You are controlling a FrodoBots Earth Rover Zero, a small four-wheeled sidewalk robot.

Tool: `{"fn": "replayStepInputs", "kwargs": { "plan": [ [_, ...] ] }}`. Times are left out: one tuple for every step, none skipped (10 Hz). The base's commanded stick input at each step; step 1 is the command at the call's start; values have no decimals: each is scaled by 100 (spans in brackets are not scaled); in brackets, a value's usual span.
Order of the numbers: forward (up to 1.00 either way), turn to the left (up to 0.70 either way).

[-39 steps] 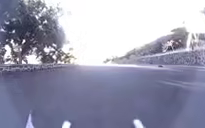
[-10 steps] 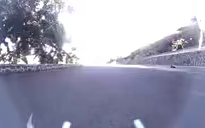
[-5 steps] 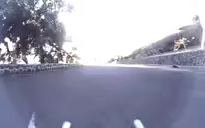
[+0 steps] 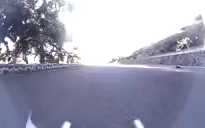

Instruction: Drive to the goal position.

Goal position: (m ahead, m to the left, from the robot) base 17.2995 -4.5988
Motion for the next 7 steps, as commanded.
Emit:
{"fn": "replayStepInputs", "kwargs": {
  "plan": [
    [50, 0],
    [50, 0],
    [50, 0],
    [50, 0],
    [50, 0],
    [50, 0],
    [50, 0]
  ]
}}
